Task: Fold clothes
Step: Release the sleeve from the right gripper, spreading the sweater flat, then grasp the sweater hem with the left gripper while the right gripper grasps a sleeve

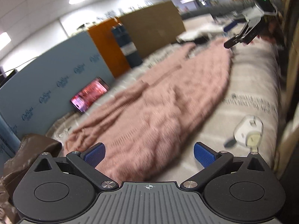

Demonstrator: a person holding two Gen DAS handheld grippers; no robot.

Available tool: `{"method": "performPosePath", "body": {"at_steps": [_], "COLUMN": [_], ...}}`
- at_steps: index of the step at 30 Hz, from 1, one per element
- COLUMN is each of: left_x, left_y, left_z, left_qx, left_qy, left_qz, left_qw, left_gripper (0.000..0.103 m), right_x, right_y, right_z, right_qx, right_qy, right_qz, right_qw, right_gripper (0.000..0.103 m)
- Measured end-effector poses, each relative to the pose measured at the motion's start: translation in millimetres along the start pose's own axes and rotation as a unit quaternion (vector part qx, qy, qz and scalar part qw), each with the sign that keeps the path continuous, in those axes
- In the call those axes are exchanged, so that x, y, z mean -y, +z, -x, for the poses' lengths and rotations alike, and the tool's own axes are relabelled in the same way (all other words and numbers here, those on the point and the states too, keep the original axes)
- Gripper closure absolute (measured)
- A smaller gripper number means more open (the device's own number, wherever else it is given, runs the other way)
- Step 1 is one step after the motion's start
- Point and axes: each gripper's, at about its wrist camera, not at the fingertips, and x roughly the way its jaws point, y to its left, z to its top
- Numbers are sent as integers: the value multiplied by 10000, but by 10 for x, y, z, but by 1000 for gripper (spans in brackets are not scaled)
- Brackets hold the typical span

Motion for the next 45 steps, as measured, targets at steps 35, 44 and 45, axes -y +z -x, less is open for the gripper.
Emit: {"method": "performPosePath", "body": {"at_steps": [35, 44, 45], "left_x": [-686, -1236, -1264], "left_y": [53, 73, 65], "left_z": [-267, -706, -744], "left_qx": [601, 389, 370], "left_qy": [1306, 1385, 1422], "left_qz": [1949, 2988, 3106], "left_qw": [9702, 9434, 9391], "left_gripper": [72, 65, 55], "right_x": [491, 727, 736], "right_y": [441, 786, 780], "right_z": [-660, -1379, -1434], "right_qx": [909, 479, 399], "right_qy": [702, 918, 892], "right_qz": [-219, -133, -123], "right_qw": [9931, 9945, 9951], "right_gripper": [91, 87, 81]}}
